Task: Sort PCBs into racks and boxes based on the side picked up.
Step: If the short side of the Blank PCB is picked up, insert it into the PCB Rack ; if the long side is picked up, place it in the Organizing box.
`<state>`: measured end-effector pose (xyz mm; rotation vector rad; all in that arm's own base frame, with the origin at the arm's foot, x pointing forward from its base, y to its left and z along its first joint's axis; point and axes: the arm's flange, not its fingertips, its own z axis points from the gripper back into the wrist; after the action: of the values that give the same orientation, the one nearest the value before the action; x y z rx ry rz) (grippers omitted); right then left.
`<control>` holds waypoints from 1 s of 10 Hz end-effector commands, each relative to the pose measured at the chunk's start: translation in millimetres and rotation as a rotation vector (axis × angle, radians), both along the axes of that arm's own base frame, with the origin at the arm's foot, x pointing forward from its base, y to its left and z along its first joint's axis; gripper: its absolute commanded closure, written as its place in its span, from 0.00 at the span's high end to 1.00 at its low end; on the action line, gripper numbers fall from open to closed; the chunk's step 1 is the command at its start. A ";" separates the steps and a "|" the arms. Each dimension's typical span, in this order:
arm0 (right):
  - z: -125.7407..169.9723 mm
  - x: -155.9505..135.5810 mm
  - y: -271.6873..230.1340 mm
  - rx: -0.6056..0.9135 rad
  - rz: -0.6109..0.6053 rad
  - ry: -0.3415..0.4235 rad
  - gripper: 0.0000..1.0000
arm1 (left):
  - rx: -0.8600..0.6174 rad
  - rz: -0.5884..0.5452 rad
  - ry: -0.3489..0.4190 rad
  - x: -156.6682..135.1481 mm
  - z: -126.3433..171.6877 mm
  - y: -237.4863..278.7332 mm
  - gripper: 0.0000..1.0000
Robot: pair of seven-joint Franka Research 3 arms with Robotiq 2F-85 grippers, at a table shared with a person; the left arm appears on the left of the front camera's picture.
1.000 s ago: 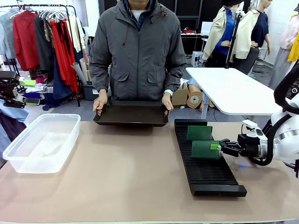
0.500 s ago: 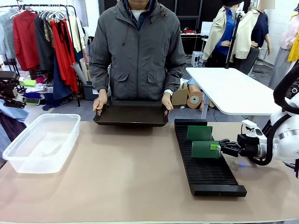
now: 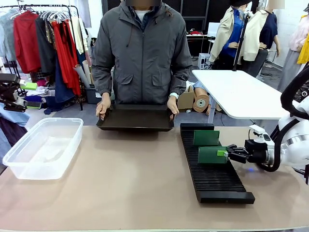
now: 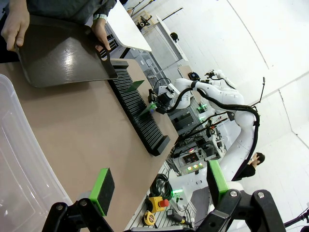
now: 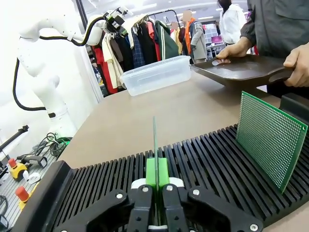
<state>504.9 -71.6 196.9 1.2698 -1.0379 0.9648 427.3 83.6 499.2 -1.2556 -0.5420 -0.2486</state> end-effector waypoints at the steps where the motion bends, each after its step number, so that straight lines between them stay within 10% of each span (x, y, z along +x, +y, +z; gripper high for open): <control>1: -21.7 -2.1 -4.8 -0.040 0.029 -0.006 0.00 | -0.010 0.002 0.006 -1.1 2.5 -0.3 1.00; 5: -15.3 -0.2 -5.4 -0.042 0.011 0.004 0.00 | -0.010 0.002 0.006 -1.1 2.5 -0.3 1.00; 10: -5.4 5.7 -7.5 -0.016 -0.018 0.021 0.81 | -0.010 0.002 0.006 -1.1 2.5 -0.3 1.00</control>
<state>507.6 -76.6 188.9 1.2599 -1.0317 0.9578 427.3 83.6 499.2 -1.2556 -0.5420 -0.2486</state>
